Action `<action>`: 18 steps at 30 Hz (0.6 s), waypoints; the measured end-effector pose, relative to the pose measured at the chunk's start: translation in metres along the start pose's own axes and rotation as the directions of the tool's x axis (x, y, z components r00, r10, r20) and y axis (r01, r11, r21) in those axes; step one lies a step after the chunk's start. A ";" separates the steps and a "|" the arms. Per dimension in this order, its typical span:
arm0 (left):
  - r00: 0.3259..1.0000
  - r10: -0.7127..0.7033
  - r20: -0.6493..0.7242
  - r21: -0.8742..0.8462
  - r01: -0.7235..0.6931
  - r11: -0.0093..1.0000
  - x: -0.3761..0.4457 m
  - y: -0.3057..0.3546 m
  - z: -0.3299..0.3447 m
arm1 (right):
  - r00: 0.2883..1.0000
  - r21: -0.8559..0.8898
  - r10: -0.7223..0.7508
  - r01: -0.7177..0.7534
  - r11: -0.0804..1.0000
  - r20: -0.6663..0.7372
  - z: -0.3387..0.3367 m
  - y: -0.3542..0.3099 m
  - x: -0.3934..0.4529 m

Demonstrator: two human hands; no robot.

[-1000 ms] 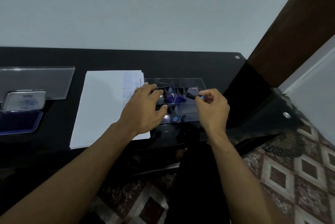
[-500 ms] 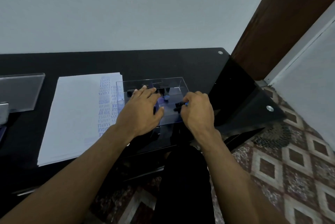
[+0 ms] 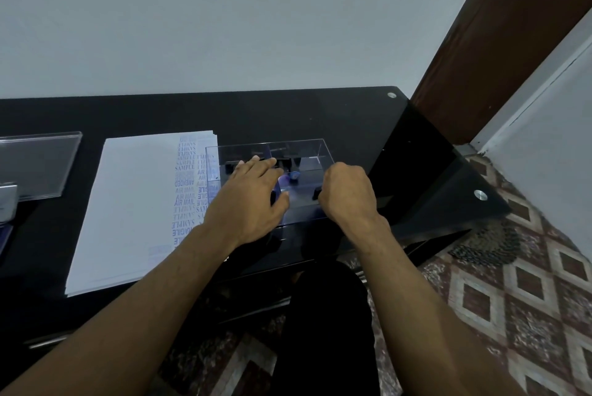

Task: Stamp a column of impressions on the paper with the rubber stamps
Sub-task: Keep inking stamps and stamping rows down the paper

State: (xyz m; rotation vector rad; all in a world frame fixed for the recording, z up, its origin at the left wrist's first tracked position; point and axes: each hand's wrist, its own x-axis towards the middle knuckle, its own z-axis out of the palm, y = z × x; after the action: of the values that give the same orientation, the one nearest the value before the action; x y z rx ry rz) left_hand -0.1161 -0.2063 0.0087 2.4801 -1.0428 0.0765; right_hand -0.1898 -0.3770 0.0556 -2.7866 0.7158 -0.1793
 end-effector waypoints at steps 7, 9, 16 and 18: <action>1.000 -0.004 0.011 -0.041 0.004 0.999 0.005 -0.004 -0.001 | 0.987 -0.014 -0.151 0.150 0.989 -0.047 0.007 0.004 0.007; 1.000 -0.011 -0.001 -0.042 0.011 0.999 0.010 -0.008 -0.004 | 0.969 0.001 -0.229 0.230 0.973 -0.091 0.008 0.002 0.012; 0.998 -0.048 -0.033 0.019 0.049 0.999 0.033 -0.032 -0.015 | 0.919 -0.087 -0.392 0.395 0.915 0.049 0.004 -0.007 0.035; 0.998 -0.065 -0.015 0.026 0.065 0.998 0.037 -0.038 -0.015 | 0.914 -0.059 -0.381 0.391 0.918 0.139 0.005 -0.008 0.040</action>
State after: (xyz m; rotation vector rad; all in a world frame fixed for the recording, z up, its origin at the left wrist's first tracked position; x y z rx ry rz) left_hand -0.0612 -0.2009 0.0162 2.5316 -0.9605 0.0885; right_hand -0.1498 -0.3885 0.0552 -2.9609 0.1368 -0.0455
